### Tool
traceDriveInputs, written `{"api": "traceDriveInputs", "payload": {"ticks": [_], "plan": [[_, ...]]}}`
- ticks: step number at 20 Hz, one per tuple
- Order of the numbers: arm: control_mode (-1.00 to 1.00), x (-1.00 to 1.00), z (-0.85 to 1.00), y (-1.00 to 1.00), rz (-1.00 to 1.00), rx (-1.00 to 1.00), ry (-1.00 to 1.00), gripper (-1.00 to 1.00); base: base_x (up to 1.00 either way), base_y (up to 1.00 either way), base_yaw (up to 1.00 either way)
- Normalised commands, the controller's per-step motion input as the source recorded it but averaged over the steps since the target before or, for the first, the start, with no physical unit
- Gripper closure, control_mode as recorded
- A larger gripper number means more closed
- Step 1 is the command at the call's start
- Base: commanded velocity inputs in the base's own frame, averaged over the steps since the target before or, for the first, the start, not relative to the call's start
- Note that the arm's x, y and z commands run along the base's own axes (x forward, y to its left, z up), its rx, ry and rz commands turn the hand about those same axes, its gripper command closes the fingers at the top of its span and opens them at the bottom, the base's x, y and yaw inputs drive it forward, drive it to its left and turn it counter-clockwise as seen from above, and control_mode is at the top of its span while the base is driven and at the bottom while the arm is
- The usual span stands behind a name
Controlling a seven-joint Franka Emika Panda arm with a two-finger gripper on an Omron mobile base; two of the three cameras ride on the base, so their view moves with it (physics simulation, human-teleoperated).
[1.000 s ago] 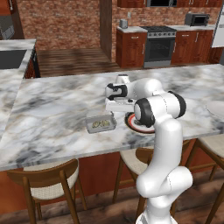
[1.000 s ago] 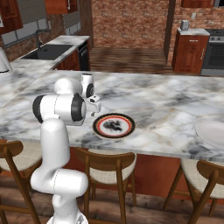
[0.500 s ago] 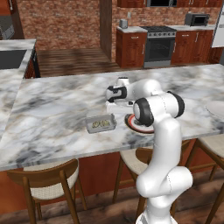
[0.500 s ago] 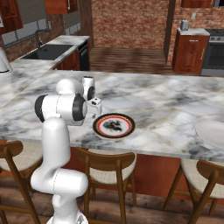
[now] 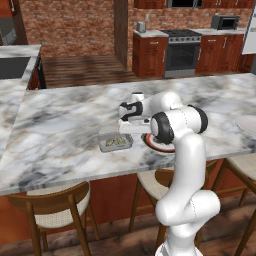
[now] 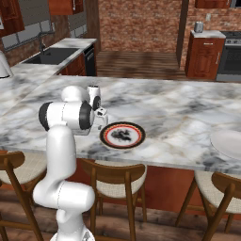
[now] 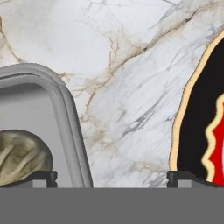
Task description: Place two dumplings into each of the tupperware containers and then place the containers in the fridge.
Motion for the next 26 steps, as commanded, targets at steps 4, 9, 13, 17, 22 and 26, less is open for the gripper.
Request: {"api": "traceDriveInputs", "payload": {"ticks": [4,9,13,17,22,26], "plan": [[-1.0,0.06,-0.17,0.0,0.07,0.0,0.05,-1.0,0.0,0.0,0.0],[-1.0,0.02,-0.04,0.0,0.08,0.0,0.08,-1.0,0.0,0.0,0.0],[-1.0,0.0,-0.09,0.0,0.09,0.0,0.09,-1.0,0.0,0.0,0.0],[-1.0,0.11,-0.17,0.0,0.1,0.0,0.01,-1.0,0.0,0.0,0.0],[-1.0,0.1,-0.16,0.0,0.09,0.0,0.0,-1.0,0.0,0.0,0.0],[-1.0,0.04,-0.14,0.03,0.06,0.0,0.0,1.0,0.0,0.0,0.0]]}}
